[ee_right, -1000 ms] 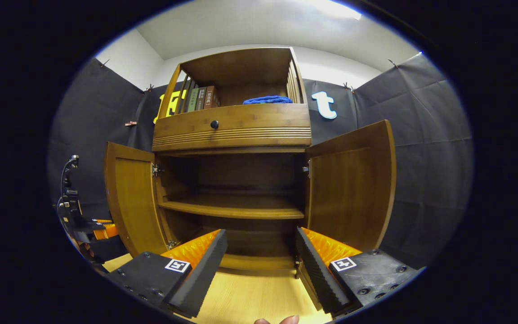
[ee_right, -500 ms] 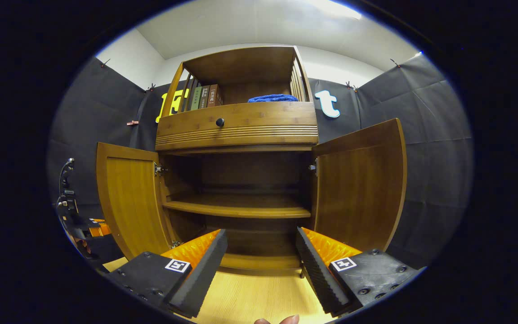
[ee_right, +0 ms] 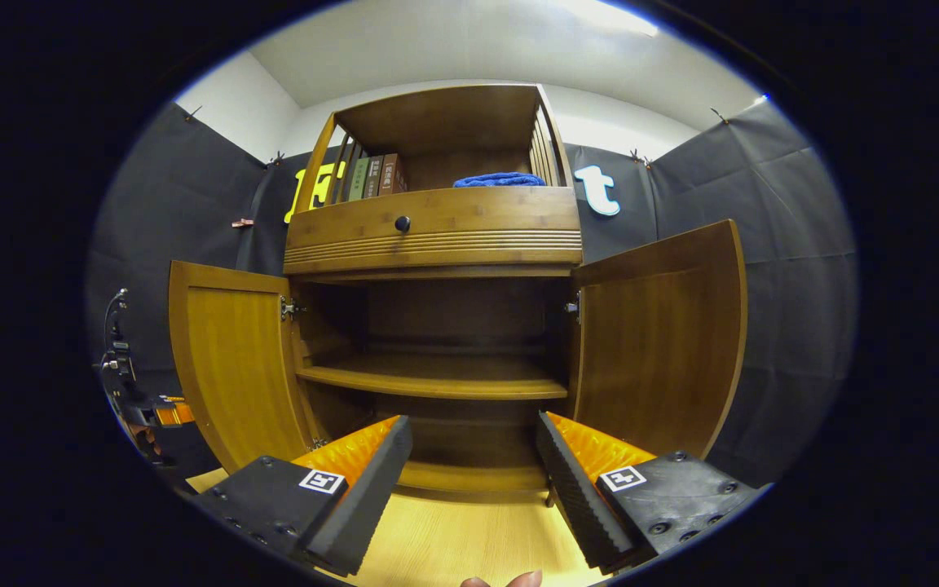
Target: Open the right door of the double-door shoe cabinet with the right hand, and open the left door with the left hand.
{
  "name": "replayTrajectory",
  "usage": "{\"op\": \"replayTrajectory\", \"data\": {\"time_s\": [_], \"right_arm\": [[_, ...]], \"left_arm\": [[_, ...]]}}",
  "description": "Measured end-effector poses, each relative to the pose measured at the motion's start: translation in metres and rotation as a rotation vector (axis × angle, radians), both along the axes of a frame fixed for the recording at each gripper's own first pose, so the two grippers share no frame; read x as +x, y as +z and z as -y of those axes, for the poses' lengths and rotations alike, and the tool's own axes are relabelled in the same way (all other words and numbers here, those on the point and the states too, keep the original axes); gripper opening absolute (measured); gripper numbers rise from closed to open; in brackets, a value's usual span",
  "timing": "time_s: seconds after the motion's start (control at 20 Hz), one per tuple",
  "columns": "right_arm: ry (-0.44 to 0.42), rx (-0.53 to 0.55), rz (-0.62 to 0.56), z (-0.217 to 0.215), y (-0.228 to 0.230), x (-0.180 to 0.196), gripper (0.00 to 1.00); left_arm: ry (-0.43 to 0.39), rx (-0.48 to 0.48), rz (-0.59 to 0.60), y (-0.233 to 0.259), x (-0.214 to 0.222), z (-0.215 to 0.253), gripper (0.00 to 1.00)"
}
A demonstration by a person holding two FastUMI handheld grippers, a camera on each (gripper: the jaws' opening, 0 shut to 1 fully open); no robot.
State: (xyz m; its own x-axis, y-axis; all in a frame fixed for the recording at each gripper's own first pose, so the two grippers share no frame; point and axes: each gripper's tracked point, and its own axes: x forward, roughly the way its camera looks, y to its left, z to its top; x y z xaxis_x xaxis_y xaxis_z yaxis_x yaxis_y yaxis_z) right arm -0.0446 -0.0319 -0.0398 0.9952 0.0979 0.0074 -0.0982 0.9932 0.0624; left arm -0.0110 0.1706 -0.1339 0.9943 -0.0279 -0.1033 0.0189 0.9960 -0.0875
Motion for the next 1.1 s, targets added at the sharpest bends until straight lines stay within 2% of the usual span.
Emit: {"op": "replayTrajectory", "data": {"time_s": [0.4,0.8,0.85,1.0,1.1], "right_arm": [[-0.005,0.005,-0.006,0.005,0.0,-0.004,0.95],[-0.003,0.004,-0.009,0.008,-0.001,-0.007,0.95],[-0.001,0.006,-0.01,0.009,0.0,-0.007,0.97],[0.011,0.01,-0.013,0.008,-0.002,-0.004,0.99],[0.023,0.013,-0.012,0.005,-0.001,-0.002,0.98]], "left_arm": [[0.008,0.018,-0.002,0.0,-0.001,-0.001,0.13],[0.028,0.029,0.023,0.008,-0.006,0.001,0.12],[0.03,0.027,0.041,0.014,-0.009,0.002,0.09],[0.054,0.041,0.091,0.028,-0.026,-0.004,0.18],[0.097,0.069,0.122,0.039,-0.038,-0.014,0.34]]}}
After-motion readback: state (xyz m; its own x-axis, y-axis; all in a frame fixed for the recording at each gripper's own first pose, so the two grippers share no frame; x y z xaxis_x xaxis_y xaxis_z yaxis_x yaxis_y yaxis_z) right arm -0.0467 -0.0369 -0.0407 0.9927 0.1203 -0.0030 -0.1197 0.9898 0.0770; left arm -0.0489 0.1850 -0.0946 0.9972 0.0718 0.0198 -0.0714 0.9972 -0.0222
